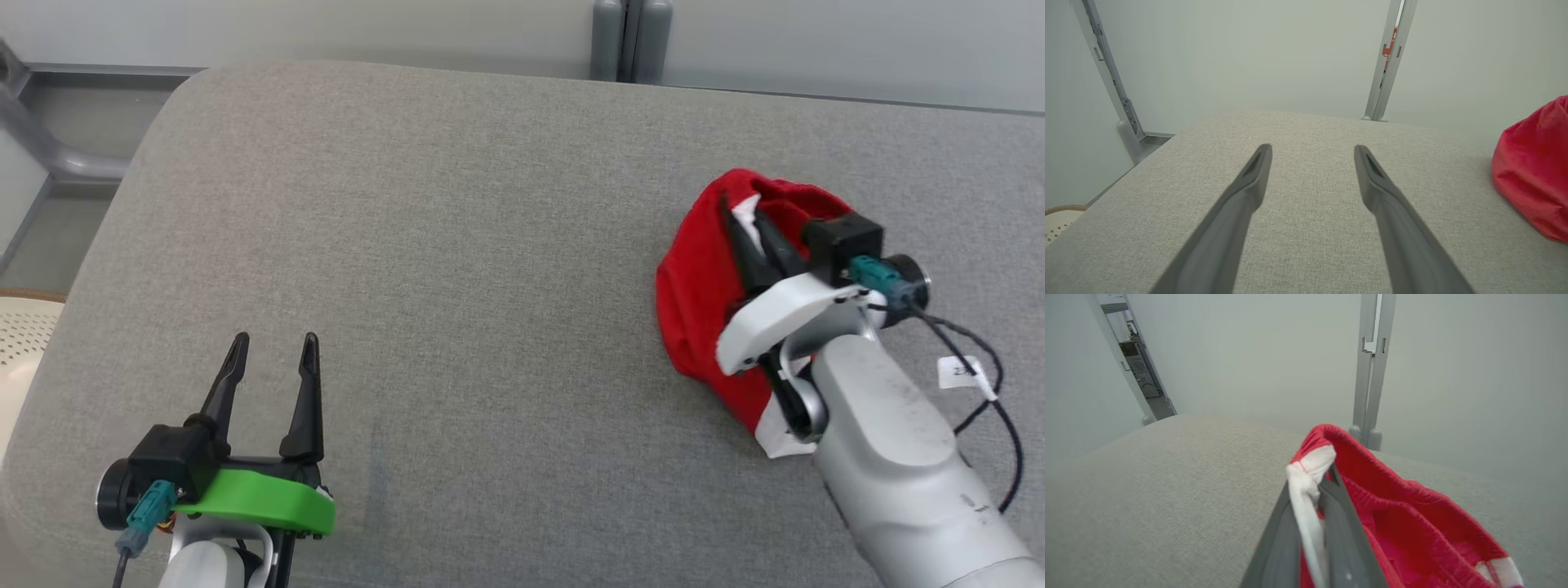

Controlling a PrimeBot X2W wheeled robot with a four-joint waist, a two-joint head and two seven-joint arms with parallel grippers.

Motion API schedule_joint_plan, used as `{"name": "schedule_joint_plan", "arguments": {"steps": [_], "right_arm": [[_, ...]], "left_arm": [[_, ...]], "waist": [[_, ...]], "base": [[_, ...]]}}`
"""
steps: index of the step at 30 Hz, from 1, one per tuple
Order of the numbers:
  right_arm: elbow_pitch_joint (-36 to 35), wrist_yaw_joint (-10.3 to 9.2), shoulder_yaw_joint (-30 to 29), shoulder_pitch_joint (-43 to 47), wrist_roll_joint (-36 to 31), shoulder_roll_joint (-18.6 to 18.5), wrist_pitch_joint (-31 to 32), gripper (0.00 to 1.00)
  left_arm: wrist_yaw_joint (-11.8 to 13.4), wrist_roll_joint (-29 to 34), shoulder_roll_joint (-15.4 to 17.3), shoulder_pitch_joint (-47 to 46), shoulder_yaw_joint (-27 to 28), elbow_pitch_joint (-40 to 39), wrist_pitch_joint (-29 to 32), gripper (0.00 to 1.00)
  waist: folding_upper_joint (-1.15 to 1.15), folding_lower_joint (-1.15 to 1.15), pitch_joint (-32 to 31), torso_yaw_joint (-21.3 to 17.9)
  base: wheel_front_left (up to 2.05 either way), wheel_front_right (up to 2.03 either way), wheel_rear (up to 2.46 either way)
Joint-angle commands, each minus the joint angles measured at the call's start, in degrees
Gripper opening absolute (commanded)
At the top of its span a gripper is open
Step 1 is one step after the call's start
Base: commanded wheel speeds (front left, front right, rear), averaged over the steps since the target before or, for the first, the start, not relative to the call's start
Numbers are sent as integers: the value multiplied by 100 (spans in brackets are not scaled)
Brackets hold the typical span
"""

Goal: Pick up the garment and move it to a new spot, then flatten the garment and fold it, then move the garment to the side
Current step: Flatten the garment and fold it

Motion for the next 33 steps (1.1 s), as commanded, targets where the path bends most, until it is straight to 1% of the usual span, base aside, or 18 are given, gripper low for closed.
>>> {"name": "schedule_joint_plan", "arguments": {"steps": [1,7,12,14,15,16,17,20,24,27,30,33], "right_arm": [[-26,-10,242,-40,4,136,-25,0],[107,-9,1231,55,237,520,-26,0],[293,-9,2074,208,531,619,-26,0],[278,-9,2442,281,789,627,-26,0],[291,-10,2658,323,901,628,-26,7],[306,-9,2803,347,993,628,-26,27],[317,-9,2928,358,1074,623,-26,100],[355,-10,3076,350,1221,622,-26,100],[271,-10,2852,253,1171,625,-26,100],[77,-10,2397,327,998,625,-25,100],[-201,-10,1980,536,828,522,-23,100],[-491,-10,1683,672,686,387,-23,100]], "left_arm": [[-19,-51,-4,64,20,-6,-1,100],[-19,-64,-30,126,1,19,-1,100],[-19,-74,-58,108,-24,40,-1,100],[-20,-76,-67,90,-38,55,-1,100],[-20,-76,-70,77,-41,65,-1,100],[-20,-76,-75,70,-40,71,-1,100],[-20,-75,-82,72,-36,76,-1,100],[-20,-71,-96,97,-17,92,-1,100],[-20,-37,-90,145,17,106,-1,100],[-20,-6,-67,169,51,105,0,100],[-20,16,-48,228,89,80,-1,100],[-20,43,-35,245,100,65,-1,100]], "waist": [[0,0,-22,96],[0,0,-14,310],[0,0,6,441],[0,0,11,478],[0,0,12,491],[0,0,12,495],[0,0,9,494],[0,0,-5,442],[0,0,-63,286],[0,0,-140,153],[0,0,-217,0],[0,0,-265,-122]], "base": [[0,0,0],[0,0,0],[0,0,0],[0,0,0],[0,0,0],[0,0,0],[0,0,0],[0,0,0],[0,0,0],[0,0,0],[0,0,0],[0,0,0]]}}
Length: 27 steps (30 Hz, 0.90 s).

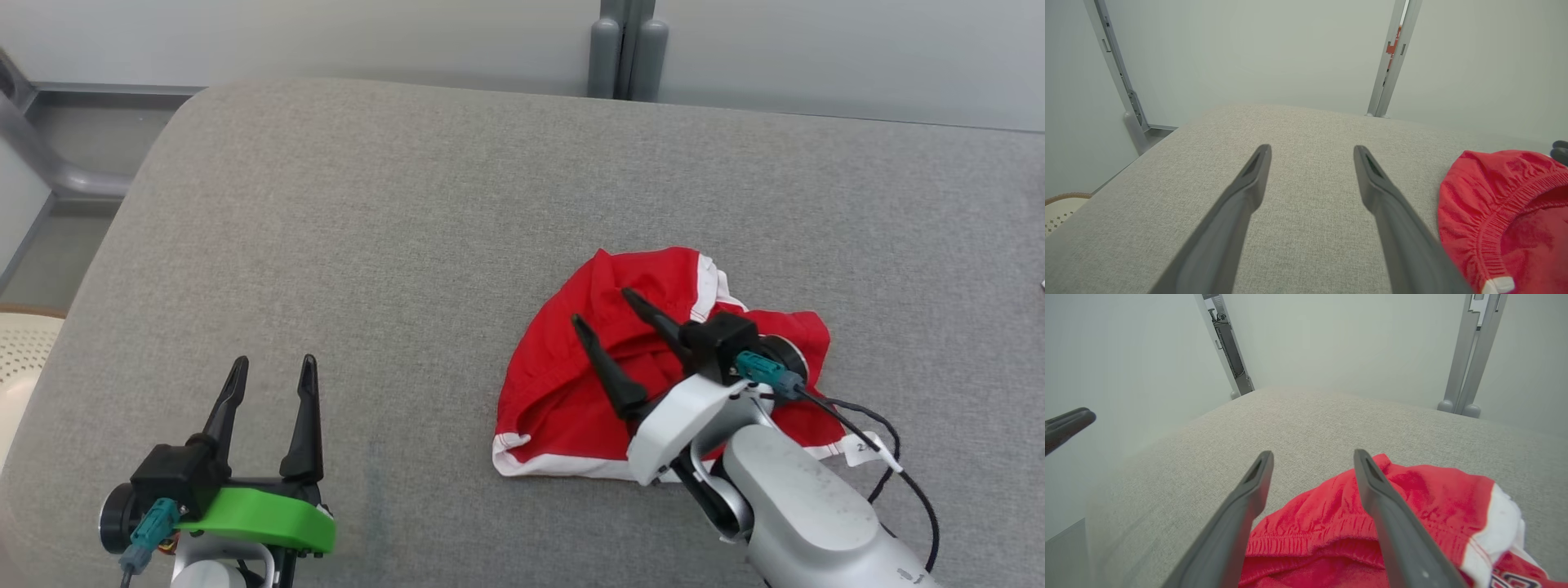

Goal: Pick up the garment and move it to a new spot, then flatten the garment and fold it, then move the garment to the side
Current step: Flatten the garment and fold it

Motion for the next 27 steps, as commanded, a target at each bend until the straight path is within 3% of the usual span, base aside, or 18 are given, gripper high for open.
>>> {"name": "schedule_joint_plan", "arguments": {"steps": [1,11,17,27], "right_arm": [[-174,-11,-168,117,-90,-77,-18,100],[-1489,-11,-1658,1220,-644,-411,-18,100],[-2116,-11,-2602,2093,-872,-380,-18,100],[-2634,-11,-3150,3003,-1096,-189,-18,100]], "left_arm": [[-20,29,39,58,28,-22,-1,100],[-20,64,70,165,96,-67,-1,100],[-19,93,86,234,132,-73,-1,100],[-19,215,103,368,269,-149,-1,100]], "waist": [[0,0,-101,-169],[0,0,-189,-568],[0,0,-305,-705],[0,0,-422,-837]], "base": [[0,0,0],[0,0,0],[0,0,0],[0,0,0]]}}
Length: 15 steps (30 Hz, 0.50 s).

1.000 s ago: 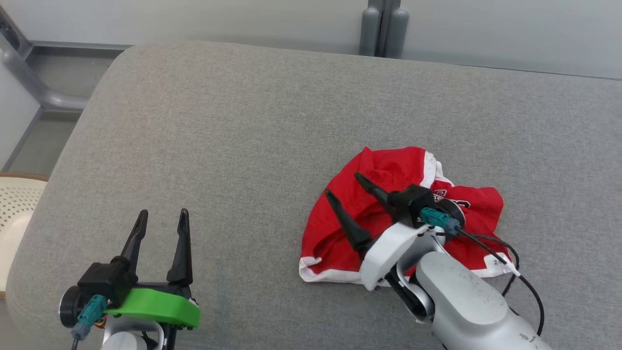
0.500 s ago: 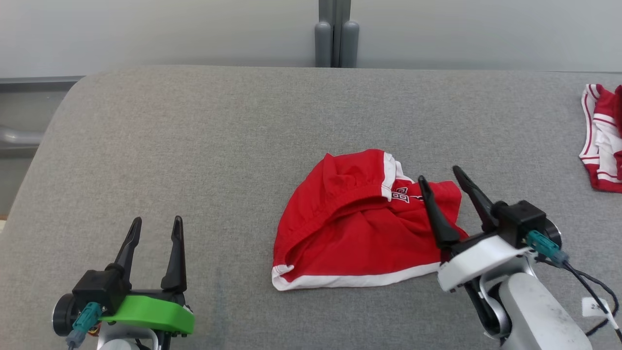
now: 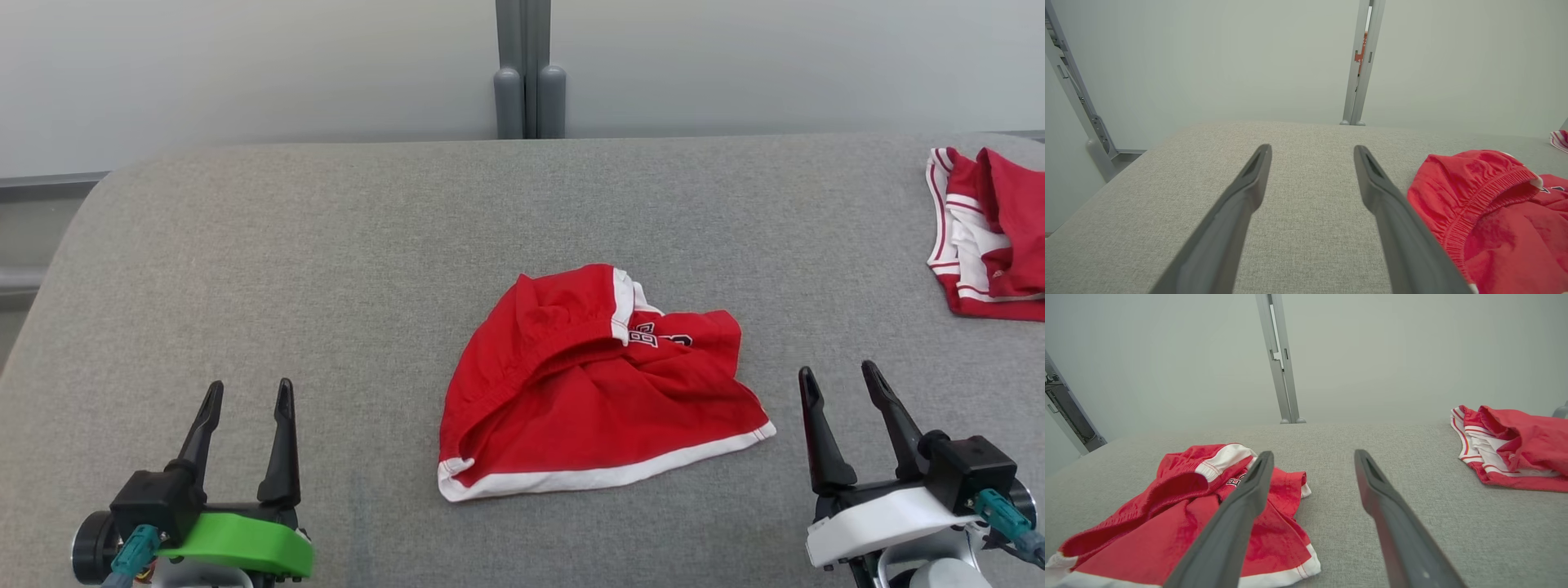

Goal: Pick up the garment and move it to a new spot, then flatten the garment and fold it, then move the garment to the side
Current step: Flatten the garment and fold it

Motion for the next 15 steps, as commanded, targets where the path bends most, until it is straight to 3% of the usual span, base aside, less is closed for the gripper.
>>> {"name": "schedule_joint_plan", "arguments": {"steps": [1,7,15], "right_arm": [[7,-10,-20,75,-63,0,-17,100],[312,-10,97,-127,-66,-116,-17,100],[1214,-10,425,-601,20,-388,-16,100]], "left_arm": [[-18,65,17,69,37,-23,-1,100],[-18,135,-33,79,38,-42,-1,100],[-18,138,-63,-28,-36,-61,-1,100]], "waist": [[0,0,-16,-18],[0,0,-43,10],[0,0,84,214]], "base": [[0,0,0],[0,0,0],[0,0,0]]}}
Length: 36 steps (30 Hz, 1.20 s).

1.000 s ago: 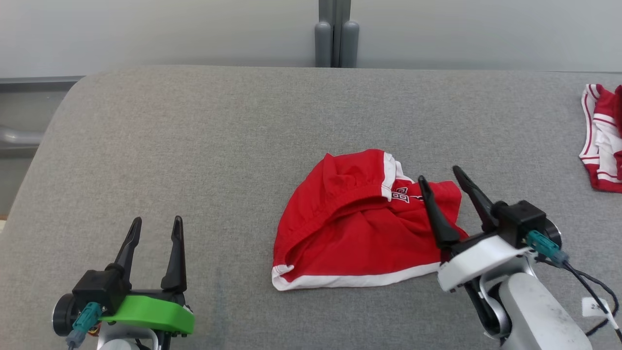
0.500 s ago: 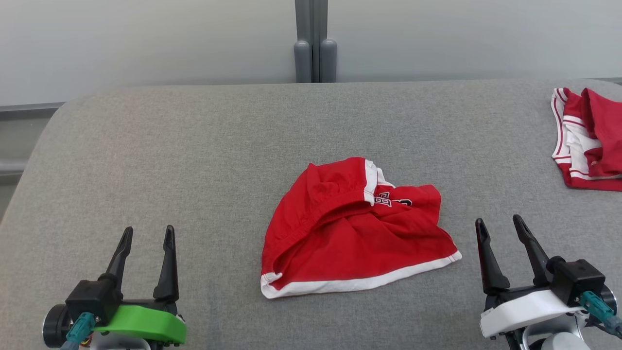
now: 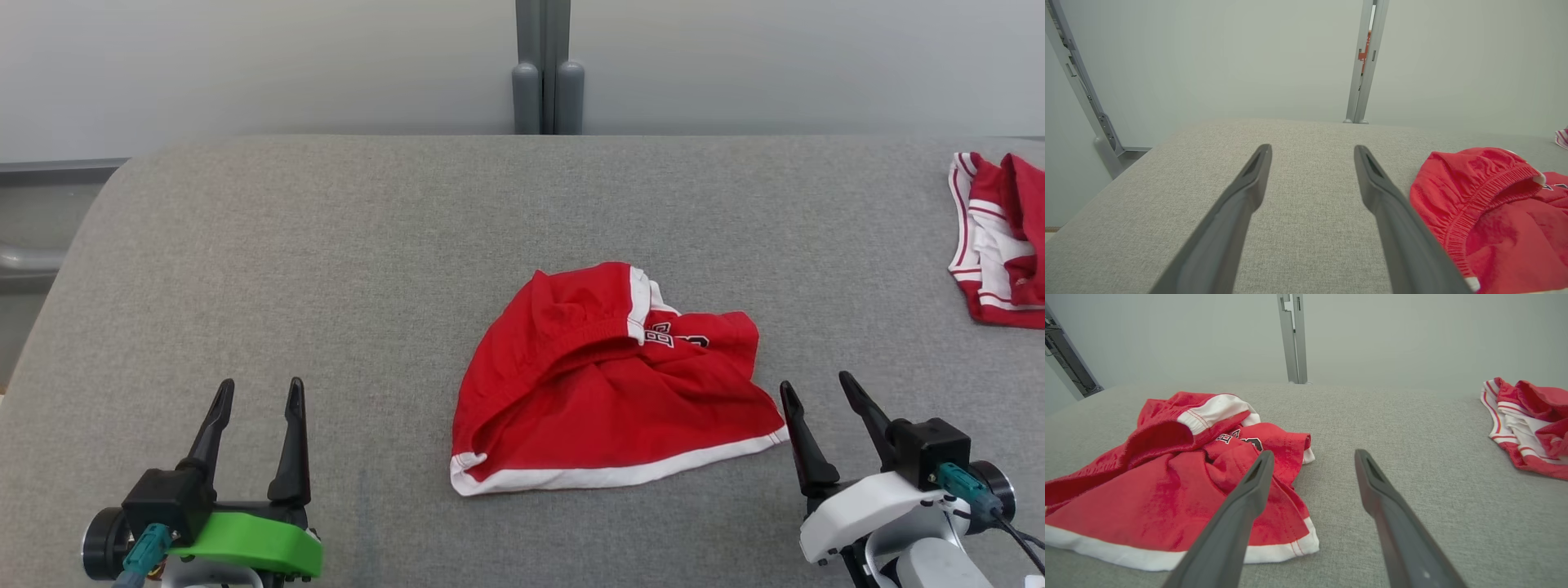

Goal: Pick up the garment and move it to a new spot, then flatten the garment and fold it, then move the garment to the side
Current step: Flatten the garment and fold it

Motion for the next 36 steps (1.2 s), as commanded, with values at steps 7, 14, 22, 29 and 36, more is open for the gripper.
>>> {"name": "schedule_joint_plan", "arguments": {"steps": [7,14,22,29,36], "right_arm": [[1046,-12,256,-467,100,-109,-15,100],[1881,-12,528,-773,341,-57,-17,25],[1740,-12,364,-596,660,-111,-17,0],[980,-12,-112,136,644,-150,-17,0],[492,-12,-349,405,503,-21,-18,100]], "left_arm": [[-18,17,-5,-171,-48,25,-1,100],[-18,-7,-3,-238,-14,38,-1,100],[-18,40,-36,-213,14,55,-1,100],[-18,39,-60,-105,67,26,-1,100],[-18,43,-66,-105,77,32,-1,100]], "waist": [[0,0,256,247],[0,0,361,331],[0,0,306,207],[0,0,271,19],[0,0,251,-145]], "base": [[0,0,0],[0,0,0],[0,0,0],[0,0,0],[0,0,0]]}}
